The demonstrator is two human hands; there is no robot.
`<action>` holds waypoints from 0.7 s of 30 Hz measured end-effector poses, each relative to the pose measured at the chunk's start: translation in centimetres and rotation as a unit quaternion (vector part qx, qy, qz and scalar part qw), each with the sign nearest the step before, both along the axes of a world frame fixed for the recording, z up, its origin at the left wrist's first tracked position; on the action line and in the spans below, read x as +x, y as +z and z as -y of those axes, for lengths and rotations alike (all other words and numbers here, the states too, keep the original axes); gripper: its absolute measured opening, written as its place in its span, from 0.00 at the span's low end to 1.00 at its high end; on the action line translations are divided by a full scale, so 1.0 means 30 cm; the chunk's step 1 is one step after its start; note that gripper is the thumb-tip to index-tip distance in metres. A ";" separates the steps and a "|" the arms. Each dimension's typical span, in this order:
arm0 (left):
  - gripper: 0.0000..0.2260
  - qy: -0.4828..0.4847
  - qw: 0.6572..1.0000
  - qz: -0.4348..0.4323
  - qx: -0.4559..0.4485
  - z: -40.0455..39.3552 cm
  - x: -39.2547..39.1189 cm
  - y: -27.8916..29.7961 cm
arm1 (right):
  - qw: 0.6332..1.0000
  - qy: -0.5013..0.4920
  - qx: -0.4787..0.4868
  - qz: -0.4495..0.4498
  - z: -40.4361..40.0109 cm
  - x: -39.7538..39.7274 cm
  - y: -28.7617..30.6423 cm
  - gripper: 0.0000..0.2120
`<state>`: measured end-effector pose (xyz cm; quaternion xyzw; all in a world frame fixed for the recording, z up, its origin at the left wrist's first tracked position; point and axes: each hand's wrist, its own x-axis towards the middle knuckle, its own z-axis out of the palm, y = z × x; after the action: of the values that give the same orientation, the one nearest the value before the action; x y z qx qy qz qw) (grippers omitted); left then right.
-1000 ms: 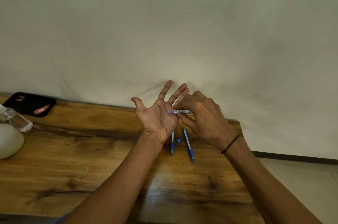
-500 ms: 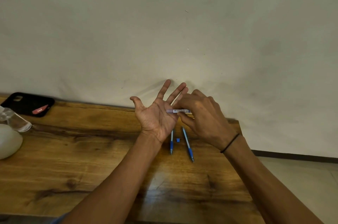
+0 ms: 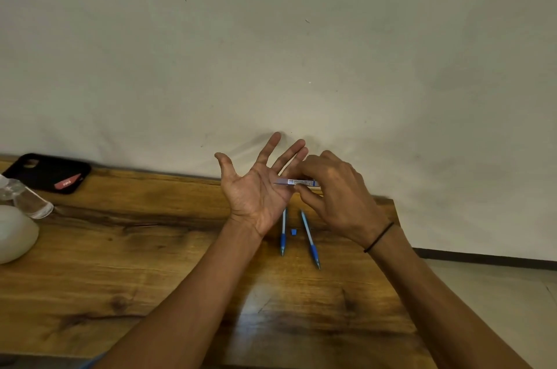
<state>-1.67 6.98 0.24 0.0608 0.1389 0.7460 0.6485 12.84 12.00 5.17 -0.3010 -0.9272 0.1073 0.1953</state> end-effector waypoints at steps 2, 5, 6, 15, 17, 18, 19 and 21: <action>0.43 0.008 0.997 -0.048 -0.056 0.007 -0.012 0.012 | 1.000 -0.001 -0.005 -0.014 -0.004 0.003 -0.003 0.05; 0.27 0.053 0.968 -0.151 -0.192 0.015 -0.031 0.012 | 0.999 -0.011 -0.014 -0.028 -0.015 0.010 -0.001 0.06; 0.23 0.070 0.956 -0.174 -0.227 0.020 -0.036 0.012 | 0.999 -0.018 -0.016 -0.029 -0.020 0.013 0.001 0.07; 0.07 0.095 0.904 -0.361 -0.206 0.069 -0.037 0.025 | 0.993 -0.065 -0.021 -0.099 -0.042 0.031 0.006 0.06; 0.07 0.082 0.922 -0.322 -0.198 0.072 -0.024 0.032 | 0.992 -0.068 -0.019 -0.108 -0.042 0.029 0.005 0.06; 0.07 0.079 0.932 -0.295 -0.196 0.071 -0.020 0.036 | 0.991 -0.068 -0.020 -0.110 -0.041 0.028 0.005 0.06; 0.06 0.078 0.940 -0.269 -0.196 0.069 -0.017 0.039 | 0.991 -0.066 -0.022 -0.112 -0.040 0.028 0.004 0.06; 0.05 0.079 0.949 -0.231 -0.200 0.063 -0.012 0.047 | 0.991 -0.061 -0.025 -0.116 -0.039 0.030 0.004 0.06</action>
<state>-2.04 5.08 1.65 0.0894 0.4349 0.7174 0.5369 13.74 13.17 5.28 -0.3475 -0.8753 0.1522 0.3000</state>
